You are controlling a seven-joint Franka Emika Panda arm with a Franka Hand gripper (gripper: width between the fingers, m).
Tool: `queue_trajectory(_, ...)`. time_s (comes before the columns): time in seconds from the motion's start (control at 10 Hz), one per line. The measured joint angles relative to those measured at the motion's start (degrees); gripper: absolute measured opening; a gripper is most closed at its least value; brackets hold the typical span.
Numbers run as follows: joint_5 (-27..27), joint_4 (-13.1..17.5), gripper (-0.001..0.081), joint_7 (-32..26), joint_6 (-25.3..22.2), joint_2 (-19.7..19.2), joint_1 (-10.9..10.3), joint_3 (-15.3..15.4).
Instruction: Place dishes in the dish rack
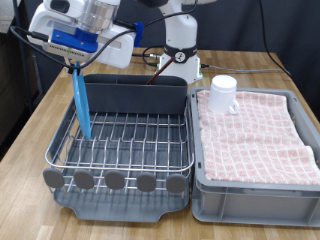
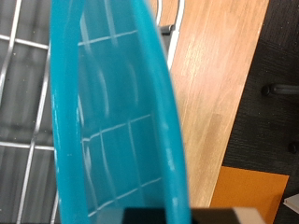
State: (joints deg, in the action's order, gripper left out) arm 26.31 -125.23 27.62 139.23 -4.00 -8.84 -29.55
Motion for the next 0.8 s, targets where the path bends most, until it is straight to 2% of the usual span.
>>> queue_trajectory(0.8,0.5,-1.7,0.0035,0.1,5.1,-3.0,0.0,-1.2)
